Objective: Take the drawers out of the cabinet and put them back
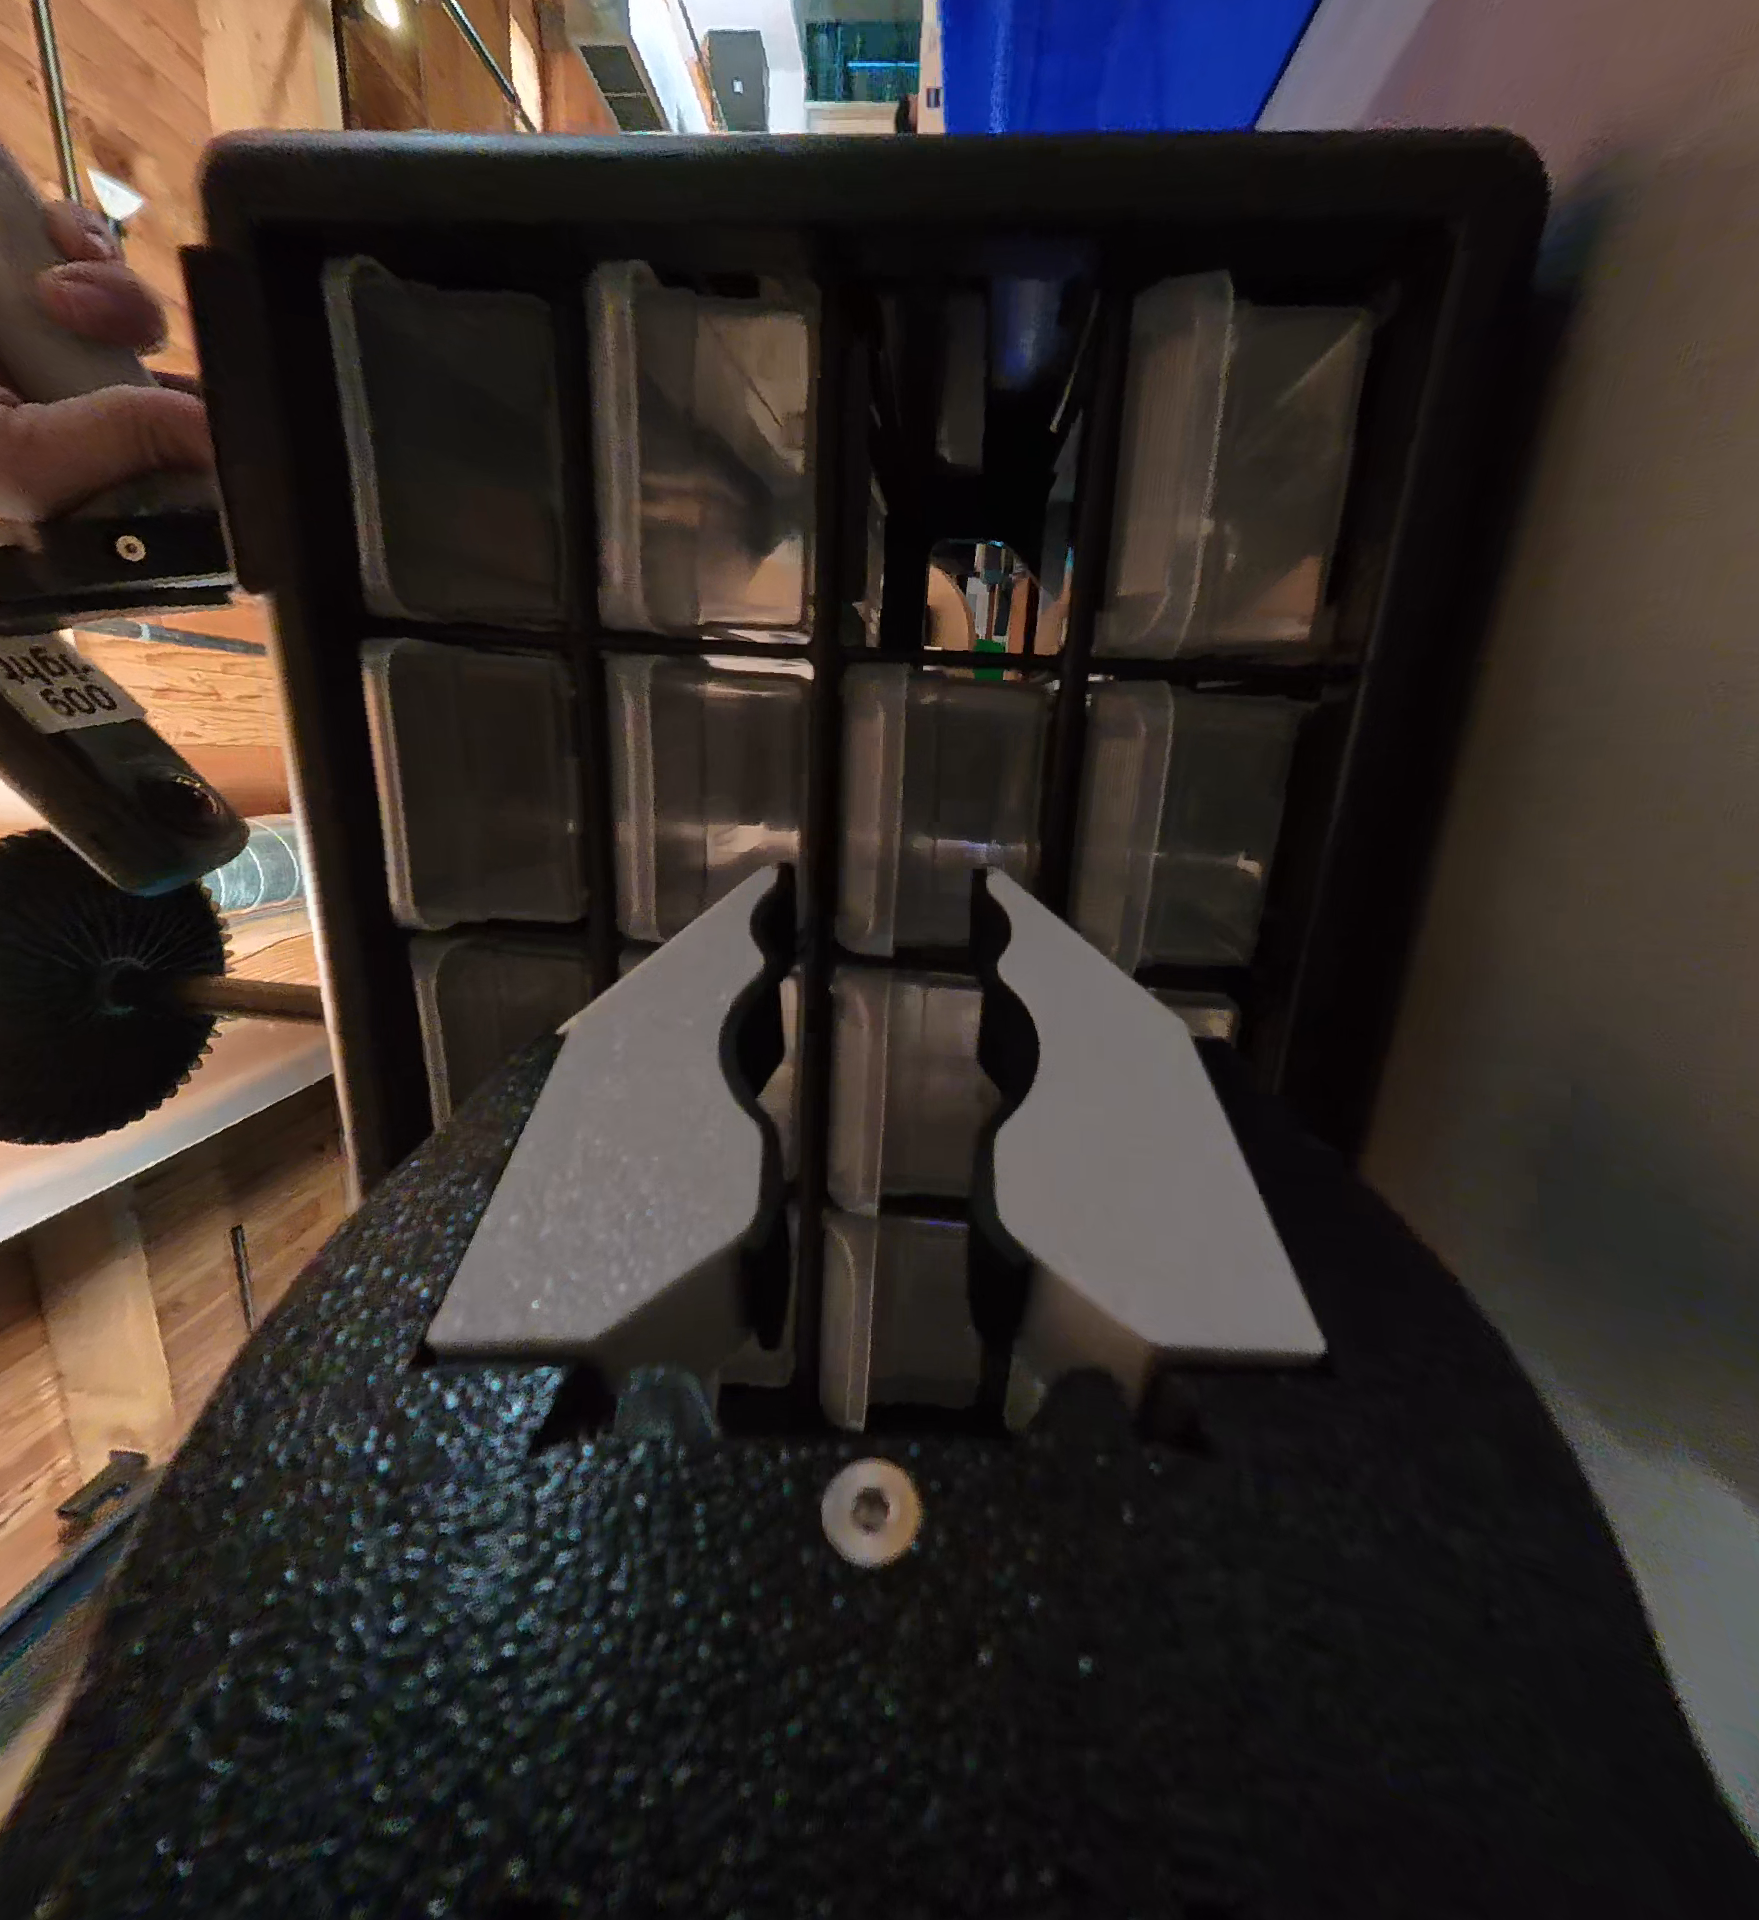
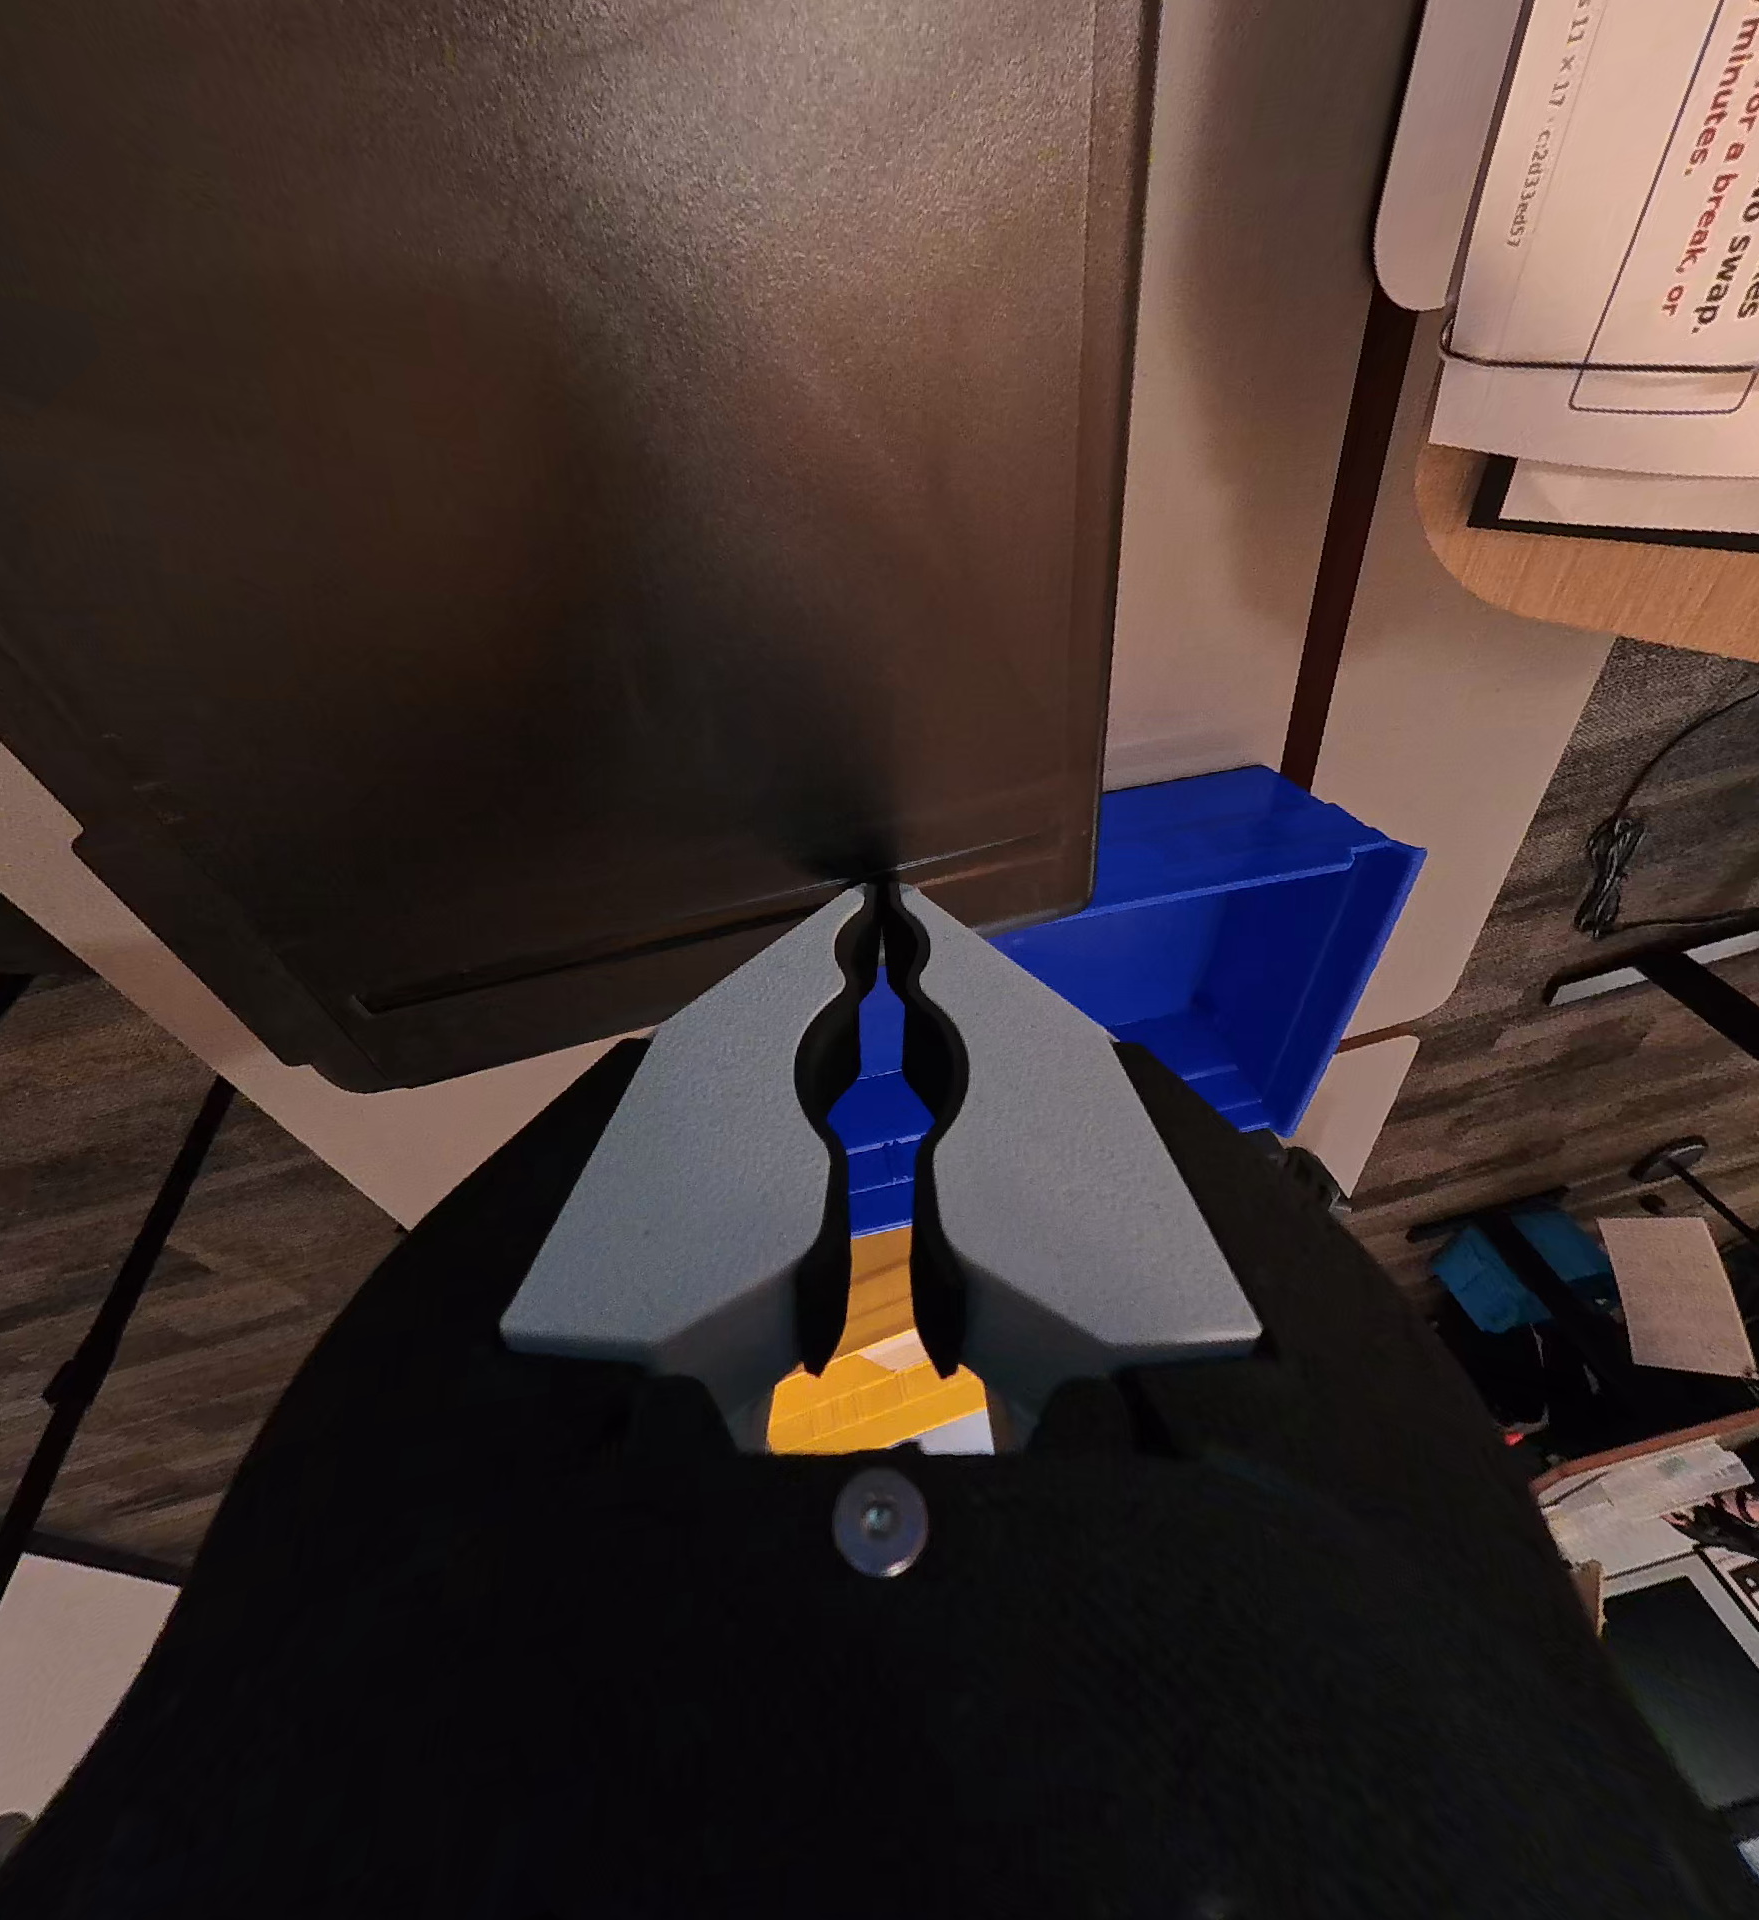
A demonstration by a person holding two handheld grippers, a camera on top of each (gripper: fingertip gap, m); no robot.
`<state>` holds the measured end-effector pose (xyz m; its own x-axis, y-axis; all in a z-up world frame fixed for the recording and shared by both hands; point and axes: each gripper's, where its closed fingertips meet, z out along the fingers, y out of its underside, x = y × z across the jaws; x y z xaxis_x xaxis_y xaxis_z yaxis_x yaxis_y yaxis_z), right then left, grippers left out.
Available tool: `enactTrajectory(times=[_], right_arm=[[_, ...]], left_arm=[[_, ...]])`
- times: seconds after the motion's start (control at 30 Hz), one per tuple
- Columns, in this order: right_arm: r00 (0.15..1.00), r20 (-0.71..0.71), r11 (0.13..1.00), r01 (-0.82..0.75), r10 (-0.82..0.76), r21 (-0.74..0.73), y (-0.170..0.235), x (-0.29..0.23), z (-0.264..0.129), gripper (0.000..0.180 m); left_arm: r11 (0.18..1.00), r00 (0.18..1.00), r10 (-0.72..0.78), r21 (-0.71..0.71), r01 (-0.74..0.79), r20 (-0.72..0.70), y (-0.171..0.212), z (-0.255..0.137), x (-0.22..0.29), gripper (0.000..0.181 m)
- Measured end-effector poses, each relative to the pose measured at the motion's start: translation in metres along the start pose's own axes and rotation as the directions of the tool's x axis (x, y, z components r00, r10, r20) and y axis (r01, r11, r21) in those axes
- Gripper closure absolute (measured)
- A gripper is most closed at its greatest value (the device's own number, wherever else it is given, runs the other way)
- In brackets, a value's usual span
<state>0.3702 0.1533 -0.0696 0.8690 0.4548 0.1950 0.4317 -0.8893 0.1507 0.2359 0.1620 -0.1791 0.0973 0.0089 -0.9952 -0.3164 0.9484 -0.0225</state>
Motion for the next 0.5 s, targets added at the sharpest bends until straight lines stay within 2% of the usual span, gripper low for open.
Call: enactTrajectory(times=[0.13, 0.23, 0.37, 0.43, 0.5], right_arm=[[1.0, -0.008, 1.0, 0.007, -0.006, 0.006, 0.0, 0.0, 0.0, 0.18], [1.0, -0.004, 1.0, 0.005, -0.005, 0.02, 0.0, 0.0, 0.0, 0.18], [1.0, 0.006, 1.0, -0.003, 0.003, 0.03, 0.0, 0.0, 0.0, 0.18], [1.0, 0.001, 1.0, 0.001, -0.001, 0.027, 0.0, 0.0, 0.0, 0.18], [1.0, -0.003, 1.0, 0.003, -0.003, 0.023, 0.0, 0.0, 0.0, 0.18]], left_arm=[[0.989, 0.989, -0.144, 0.046, 0.144, 0.01, 0.001, -0.019, -0.021, 0.148], [0.921, 0.923, -0.384, 0.075, 0.382, 0.02, 0.02, -0.035, -0.067, 0.151], [0.699, 0.702, -0.713, 0.082, 0.71, -0.002, 0.081, -0.037, -0.144, 0.159], [0.577, 0.576, -0.817, 0.035, 0.816, 0.02, 0.129, -0.028, -0.176, 0.161], [0.47, 0.472, -0.881, -0.075, 0.879, 0.01, 0.179, -0.011, -0.188, 0.16]])
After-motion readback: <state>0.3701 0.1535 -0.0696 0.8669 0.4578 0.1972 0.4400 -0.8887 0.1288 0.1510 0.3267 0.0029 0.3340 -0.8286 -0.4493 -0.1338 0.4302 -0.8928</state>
